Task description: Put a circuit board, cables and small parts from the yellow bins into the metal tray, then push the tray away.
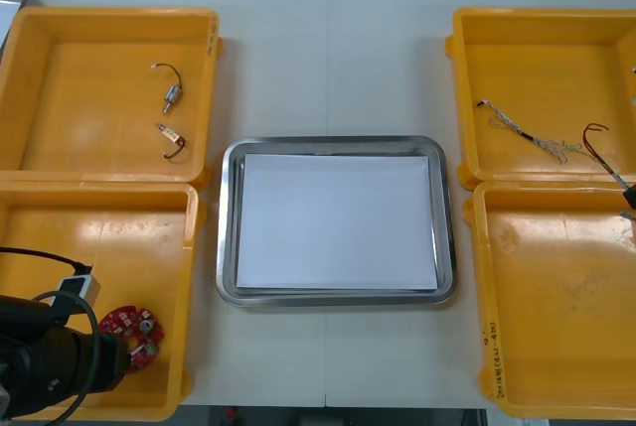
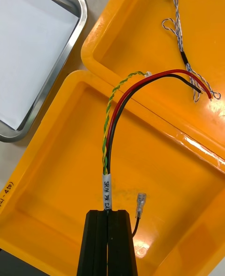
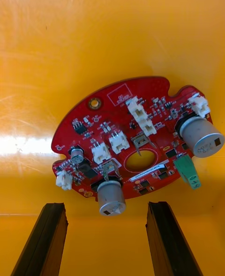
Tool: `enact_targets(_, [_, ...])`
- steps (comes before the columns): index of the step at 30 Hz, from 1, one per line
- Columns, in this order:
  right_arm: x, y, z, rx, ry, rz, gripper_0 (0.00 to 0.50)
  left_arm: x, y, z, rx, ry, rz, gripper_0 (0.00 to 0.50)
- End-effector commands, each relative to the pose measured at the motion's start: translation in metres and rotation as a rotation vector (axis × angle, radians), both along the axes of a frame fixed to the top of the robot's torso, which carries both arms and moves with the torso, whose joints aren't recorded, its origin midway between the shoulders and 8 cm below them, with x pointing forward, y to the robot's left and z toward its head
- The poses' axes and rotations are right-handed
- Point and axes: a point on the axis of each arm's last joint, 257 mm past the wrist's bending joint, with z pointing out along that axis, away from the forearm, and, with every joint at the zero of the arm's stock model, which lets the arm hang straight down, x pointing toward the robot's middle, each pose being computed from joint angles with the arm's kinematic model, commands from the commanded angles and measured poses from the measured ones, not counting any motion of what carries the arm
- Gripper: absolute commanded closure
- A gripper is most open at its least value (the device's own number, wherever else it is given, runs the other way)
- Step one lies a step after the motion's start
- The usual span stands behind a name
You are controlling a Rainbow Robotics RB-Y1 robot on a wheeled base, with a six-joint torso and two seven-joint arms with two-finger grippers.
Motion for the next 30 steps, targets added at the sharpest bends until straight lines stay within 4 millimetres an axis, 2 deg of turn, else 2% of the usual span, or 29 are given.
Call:
enact_targets(1, [0.0006,-0.0039,0.0098,-0.059,-0.026,0.014,0.500,-0.0148,0.0085,-0.0077,0.011,0.023,0.053,0.000])
enact_targets(26, [0.0009,-0.0050,0.0096,-0.060,-0.027,0.009,0.500,-0.0116,0.0084,-0.0154,0.024,0.001,0.055,0.000])
enact_targets(27, [0.0009,-0.0050,0.0096,-0.060,-0.027,0.009,0.500,-0.0116,0.0084,-0.0154,0.024,0.001,0.055,0.013])
enact_targets(30, [0.0005,-0.0044,0.0094,-0.058,-0.025,0.011,0.500,-0.0119,0.0084,-0.0157,0.024,0.002,0.056,0.106])
